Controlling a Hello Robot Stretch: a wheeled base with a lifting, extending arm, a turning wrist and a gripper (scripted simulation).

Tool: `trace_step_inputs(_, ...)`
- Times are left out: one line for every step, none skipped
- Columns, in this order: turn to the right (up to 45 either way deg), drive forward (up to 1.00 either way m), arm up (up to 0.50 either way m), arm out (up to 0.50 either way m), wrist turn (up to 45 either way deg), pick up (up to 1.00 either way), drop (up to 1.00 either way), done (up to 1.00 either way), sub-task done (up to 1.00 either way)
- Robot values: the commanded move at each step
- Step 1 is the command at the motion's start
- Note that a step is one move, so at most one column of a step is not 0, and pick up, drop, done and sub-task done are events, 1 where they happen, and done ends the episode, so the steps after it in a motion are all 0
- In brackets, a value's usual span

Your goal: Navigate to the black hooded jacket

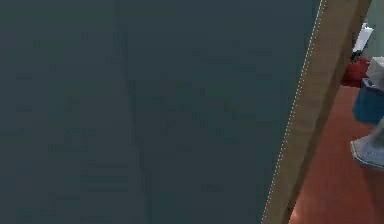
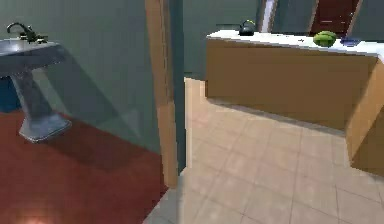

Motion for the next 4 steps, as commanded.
trace_step_inputs(45.0,0.00,0.00,0.00,0.0,0.00,0.00,0.00,0.00)
trace_step_inputs(36.0,0.00,0.00,0.00,0.0,0.00,0.00,0.00,0.00)
trace_step_inputs(0.0,0.75,0.00,0.00,0.0,0.00,0.00,0.00,0.00)
trace_step_inputs(-45.0,0.00,0.00,0.00,0.0,0.00,0.00,0.00,0.00)
